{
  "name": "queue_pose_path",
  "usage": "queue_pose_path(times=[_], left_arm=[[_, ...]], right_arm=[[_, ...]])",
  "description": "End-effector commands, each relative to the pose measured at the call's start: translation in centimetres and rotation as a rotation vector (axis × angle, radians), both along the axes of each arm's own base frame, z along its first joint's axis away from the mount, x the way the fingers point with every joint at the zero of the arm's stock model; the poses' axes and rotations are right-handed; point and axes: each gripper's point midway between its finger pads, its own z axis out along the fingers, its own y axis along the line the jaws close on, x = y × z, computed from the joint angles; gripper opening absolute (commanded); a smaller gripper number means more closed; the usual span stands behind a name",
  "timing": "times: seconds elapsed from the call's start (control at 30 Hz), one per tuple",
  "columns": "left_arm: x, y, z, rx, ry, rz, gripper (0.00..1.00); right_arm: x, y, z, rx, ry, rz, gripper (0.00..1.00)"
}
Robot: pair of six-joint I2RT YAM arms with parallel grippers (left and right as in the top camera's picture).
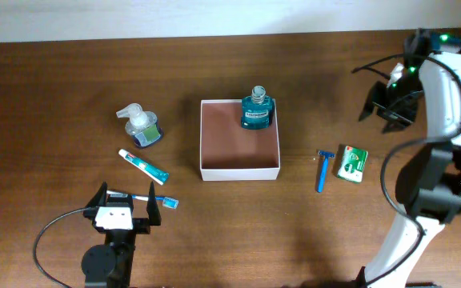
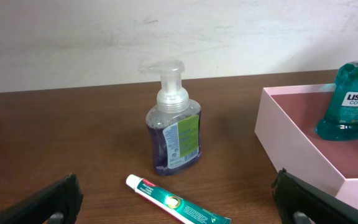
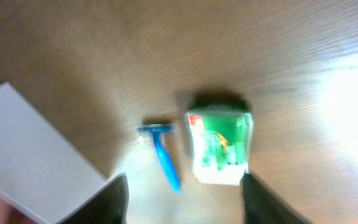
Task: Pack container
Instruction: 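Move the right gripper right, over the green Dettol soap box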
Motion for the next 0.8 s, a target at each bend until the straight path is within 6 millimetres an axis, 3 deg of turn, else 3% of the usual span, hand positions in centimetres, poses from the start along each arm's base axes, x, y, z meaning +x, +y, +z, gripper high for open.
queue_pose_path(times=[0.0, 0.17, 0.33, 0.43, 0.53, 0.77], left_arm=[[0.0, -0.1, -0.2, -0.006, 0.002, -0.001, 0.99], [0.0, -0.1, -0.2, -0.006, 0.002, -0.001, 0.99], [0.0, -0.1, -0.2, -0.006, 0.002, -0.001, 1.00], [0.0, -0.1, -0.2, -0.006, 0.002, -0.001, 0.99], [0.0, -0.1, -0.2, -0.006, 0.002, -0.001, 0.99], [0.0, -0.1, -0.2, -0.006, 0.002, -0.001, 1.00]], right_arm=[[-2.1, -1.6, 4.0, -0.139, -0.024, 0.052, 0.62], [-3.7, -1.4, 5.8, -0.154, -0.036, 0.054, 0.65], [-4.9, -1.6, 4.8, -0.205, 0.026, 0.124, 0.65], [-5.5, -0.7, 4.3, -0.215, 0.053, 0.160, 0.64], [-5.8, 0.6, 6.3, -0.233, -0.007, 0.187, 0.64], [-8.5, 2.1, 13.6, -0.287, -0.251, 0.185, 0.65]])
